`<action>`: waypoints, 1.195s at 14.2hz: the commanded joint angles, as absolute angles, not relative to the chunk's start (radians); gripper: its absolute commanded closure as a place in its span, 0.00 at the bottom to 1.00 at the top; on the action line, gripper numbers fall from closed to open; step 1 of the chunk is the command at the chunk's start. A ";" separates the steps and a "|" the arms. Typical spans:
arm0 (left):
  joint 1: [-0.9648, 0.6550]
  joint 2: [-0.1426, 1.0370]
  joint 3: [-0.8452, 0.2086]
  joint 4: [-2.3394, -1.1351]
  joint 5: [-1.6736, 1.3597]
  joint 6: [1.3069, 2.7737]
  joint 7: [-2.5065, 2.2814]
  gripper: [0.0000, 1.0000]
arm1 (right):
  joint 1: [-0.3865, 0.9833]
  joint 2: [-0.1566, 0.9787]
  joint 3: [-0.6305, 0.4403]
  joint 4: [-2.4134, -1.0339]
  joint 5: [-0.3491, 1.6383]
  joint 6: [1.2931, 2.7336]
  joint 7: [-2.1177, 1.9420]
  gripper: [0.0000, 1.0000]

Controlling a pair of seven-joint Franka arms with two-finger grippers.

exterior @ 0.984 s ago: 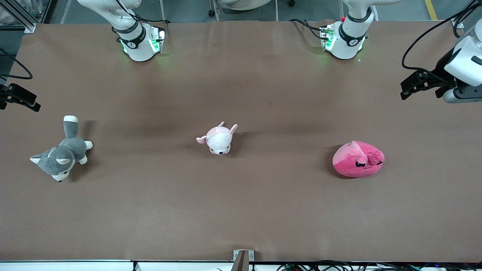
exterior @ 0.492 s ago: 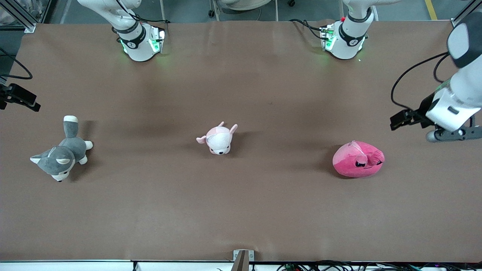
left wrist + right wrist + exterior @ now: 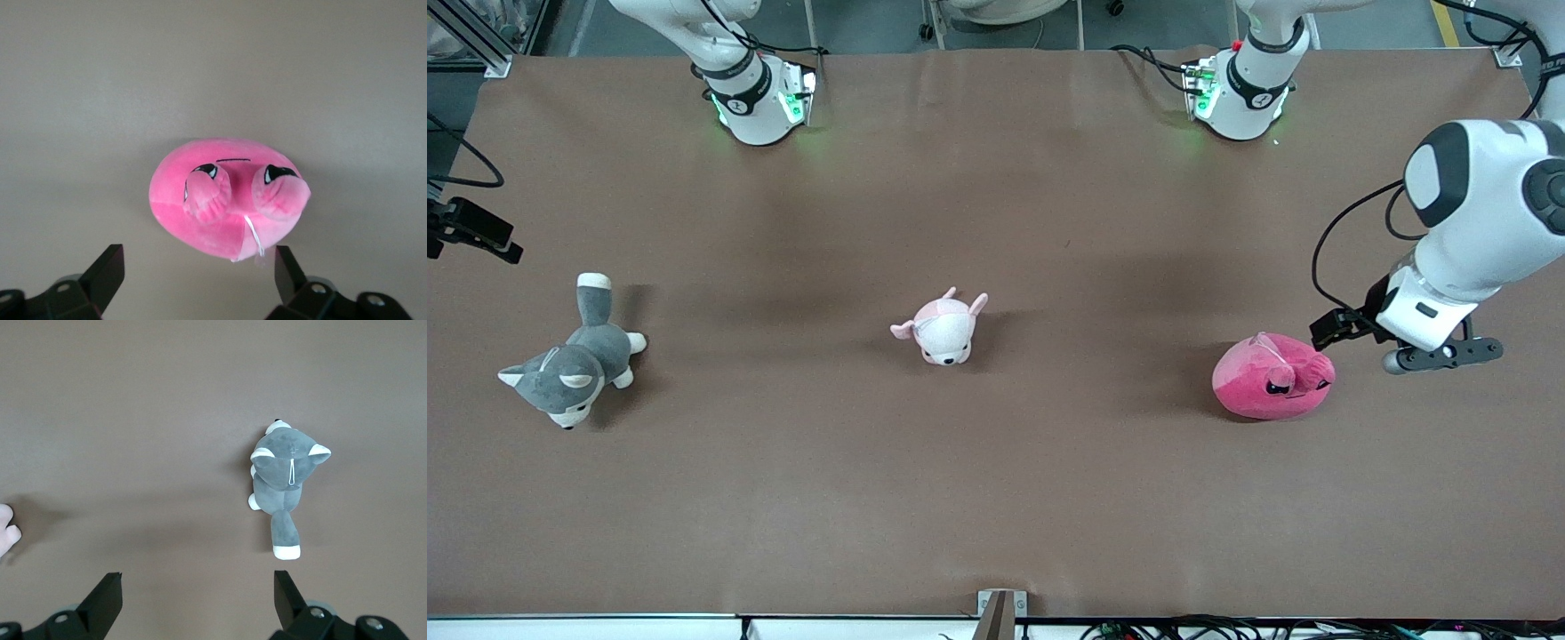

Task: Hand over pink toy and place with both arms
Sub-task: 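Close the left gripper on the hot-pink plush and lift it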

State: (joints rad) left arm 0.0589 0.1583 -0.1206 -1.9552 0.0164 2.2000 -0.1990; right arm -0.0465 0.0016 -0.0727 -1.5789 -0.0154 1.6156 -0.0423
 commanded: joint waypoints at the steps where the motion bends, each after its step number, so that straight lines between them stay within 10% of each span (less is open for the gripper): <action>1: 0.061 0.193 -0.124 -1.960 0.014 2.253 -0.242 0.08 | -0.060 -0.032 -0.064 -1.614 -0.009 1.623 -0.055 0.00; 9: 0.103 0.276 -0.124 -1.951 0.012 2.342 -0.255 0.37 | -0.061 -0.032 -0.064 -1.612 -0.009 1.621 -0.055 0.00; 14: 0.101 0.275 -0.127 -1.954 0.012 2.332 -0.273 0.99 | -0.061 -0.032 -0.064 -1.614 -0.009 1.621 -0.055 0.00; 17: 0.095 0.235 -0.141 -1.947 0.012 2.278 -0.288 1.00 | -0.061 -0.032 -0.064 -1.614 -0.009 1.618 -0.055 0.00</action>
State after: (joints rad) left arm 0.1001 0.2755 -0.1324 -1.9545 0.0161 2.3262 -0.2744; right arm -0.0466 0.0016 -0.0731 -1.5797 -0.0154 1.6152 -0.0426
